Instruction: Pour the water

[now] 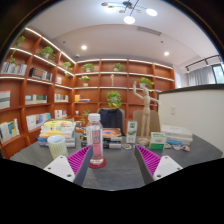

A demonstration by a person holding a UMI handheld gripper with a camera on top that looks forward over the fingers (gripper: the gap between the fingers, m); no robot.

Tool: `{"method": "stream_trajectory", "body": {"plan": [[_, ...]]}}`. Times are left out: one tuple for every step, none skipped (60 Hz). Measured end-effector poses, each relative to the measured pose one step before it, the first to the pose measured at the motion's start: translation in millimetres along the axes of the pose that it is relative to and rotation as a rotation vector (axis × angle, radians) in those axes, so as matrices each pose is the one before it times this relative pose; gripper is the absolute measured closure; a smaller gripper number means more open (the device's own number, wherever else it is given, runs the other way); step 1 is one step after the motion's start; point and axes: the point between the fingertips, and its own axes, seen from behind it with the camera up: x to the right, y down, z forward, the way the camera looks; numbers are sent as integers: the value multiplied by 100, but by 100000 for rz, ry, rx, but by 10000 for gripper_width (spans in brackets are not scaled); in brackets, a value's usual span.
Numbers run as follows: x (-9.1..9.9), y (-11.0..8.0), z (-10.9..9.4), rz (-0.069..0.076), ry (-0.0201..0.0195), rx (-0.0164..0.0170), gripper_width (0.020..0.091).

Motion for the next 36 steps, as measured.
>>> {"method": "stream_trajectory", "body": {"plan": [[559,61,-618,163,2259,-513,221],[495,114,-589,-42,1902,-725,220],[452,165,-525,-167,1515,-900,220],[447,190,-357,-232,1397,-822,220],[407,154,-469,59,1113,-754,220],[337,230,-380,386,1153,-512,220],[374,83,-371,516,784,-572,219],[539,118,-439,663,321,-472,218],[285,68,-354,609,260,-356,218],[215,36,-339,545,69,-139,217],[202,-30,-325,487,-112,58,219],[211,-73,-270,404,-125,155,219],[229,-33,-269,357,81,185,219],[-60,-119,-77,192,694,187,217],[482,-30,-365,60,266,505,217],[335,-114,-226,1,470,535,215],[335,-130,-233,27,559,581,217],[349,-134,-259,71,639,510,218],[366,-181,-226,38,736,650,216],[337,-202,-238,-40,724,768,217],[157,-292,-159,-95,793,800,217],[262,-235,-190,-40,495,826,219],[208,-179,-185,93,293,660,220],[153,-124,-164,228,88,473,222],[146,-147,-165,231,-34,190,226],[97,11,-82,90,-119,162,229],[167,-21,-153,185,-165,-152,229],[62,84,-88,260,-189,-195,229],[6,30,-99,348,-147,-52,230],[29,29,-67,358,-111,59,229],[41,25,-27,490,-107,-17,228],[83,60,-30,449,-54,-137,231],[111,77,-33,265,134,-188,231],[120,65,-9,129,160,-220,230],[107,86,-4,32,198,-173,231],[49,85,-88,26,221,-92,231]]}}
